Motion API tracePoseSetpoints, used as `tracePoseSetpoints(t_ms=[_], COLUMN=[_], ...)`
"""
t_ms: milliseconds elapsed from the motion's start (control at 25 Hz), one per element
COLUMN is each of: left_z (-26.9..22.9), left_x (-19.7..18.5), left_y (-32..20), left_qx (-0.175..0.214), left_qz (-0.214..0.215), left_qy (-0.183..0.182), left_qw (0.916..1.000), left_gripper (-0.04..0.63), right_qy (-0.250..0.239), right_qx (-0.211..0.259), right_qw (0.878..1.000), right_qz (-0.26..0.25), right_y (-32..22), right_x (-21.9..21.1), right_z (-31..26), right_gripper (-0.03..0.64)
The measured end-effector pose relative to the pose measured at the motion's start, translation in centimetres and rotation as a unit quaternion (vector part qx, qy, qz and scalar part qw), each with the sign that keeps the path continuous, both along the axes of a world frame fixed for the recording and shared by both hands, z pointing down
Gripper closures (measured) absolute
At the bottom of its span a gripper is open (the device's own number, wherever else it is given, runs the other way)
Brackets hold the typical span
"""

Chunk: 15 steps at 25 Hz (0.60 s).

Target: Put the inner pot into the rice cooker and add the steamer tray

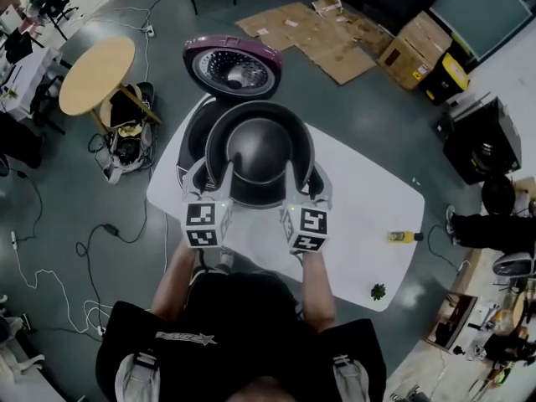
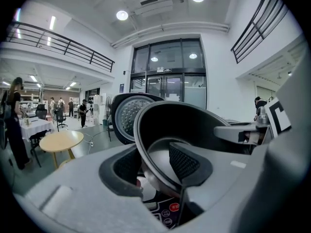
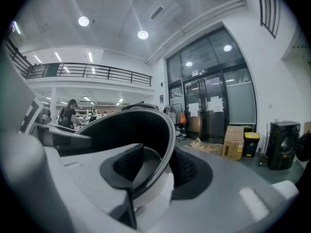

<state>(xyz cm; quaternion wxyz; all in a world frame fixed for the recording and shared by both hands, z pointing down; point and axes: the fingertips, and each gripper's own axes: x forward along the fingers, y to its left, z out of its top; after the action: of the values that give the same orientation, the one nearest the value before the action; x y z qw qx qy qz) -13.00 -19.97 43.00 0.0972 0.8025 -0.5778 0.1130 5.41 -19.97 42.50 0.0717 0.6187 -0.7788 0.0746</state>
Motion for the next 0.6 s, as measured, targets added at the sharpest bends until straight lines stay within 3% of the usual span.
tracePoseSetpoints(t_ms=[600], left_z=[0.4], left_x=[-8.5], left_y=[-3.4], left_qx=[-0.001], left_qz=[-0.008], left_qy=[0.002], left_qw=[1.0], left_gripper=[0.417], right_qy=[0.0], right_qx=[-0.006], right_qw=[1.0], right_qz=[-0.007], right_y=[-3.6], right_x=[-8.6], right_z=[0.5], right_gripper=[0.453])
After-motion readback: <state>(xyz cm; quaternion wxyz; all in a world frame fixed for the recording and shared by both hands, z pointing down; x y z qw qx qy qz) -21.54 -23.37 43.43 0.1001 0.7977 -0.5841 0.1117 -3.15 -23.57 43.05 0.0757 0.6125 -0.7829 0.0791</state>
